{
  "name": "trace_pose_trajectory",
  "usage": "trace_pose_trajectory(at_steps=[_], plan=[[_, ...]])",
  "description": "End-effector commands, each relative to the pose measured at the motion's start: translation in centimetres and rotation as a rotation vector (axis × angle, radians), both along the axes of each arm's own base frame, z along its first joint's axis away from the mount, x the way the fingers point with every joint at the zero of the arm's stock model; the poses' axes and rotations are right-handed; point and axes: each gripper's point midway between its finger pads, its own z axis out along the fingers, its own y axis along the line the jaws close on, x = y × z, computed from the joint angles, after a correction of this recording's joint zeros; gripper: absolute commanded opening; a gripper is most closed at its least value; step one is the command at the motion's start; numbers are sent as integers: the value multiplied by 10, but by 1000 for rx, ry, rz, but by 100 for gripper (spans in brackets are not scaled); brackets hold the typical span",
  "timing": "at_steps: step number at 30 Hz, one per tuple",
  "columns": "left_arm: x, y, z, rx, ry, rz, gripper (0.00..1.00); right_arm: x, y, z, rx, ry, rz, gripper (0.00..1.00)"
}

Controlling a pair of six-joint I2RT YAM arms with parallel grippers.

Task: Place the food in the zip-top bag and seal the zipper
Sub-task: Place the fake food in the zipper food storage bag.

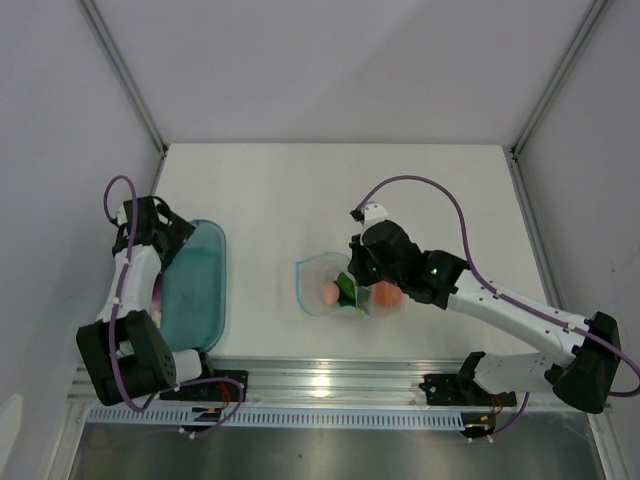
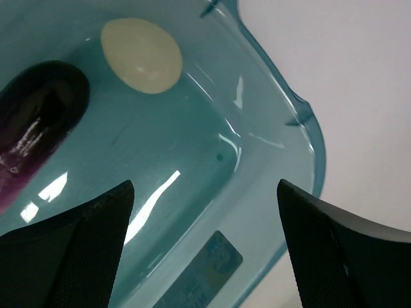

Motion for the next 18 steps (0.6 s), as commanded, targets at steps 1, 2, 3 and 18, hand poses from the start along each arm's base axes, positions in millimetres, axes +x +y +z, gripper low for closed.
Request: trace_pose_trajectory(at_steps=[1,2,3,18], plan=[[5,24,-14,-32,-2,139,92,7,6,6,38,-23,25,0],[3,29,-20,-51,2,172,91,10,3,5,40,-20,22,0],[1,33,-27,-64,19,192,91,11,2,6,41,-20,18,0],[-3,74,-46,-111,115,378,79,22,-12,0,67,5,-4,0]])
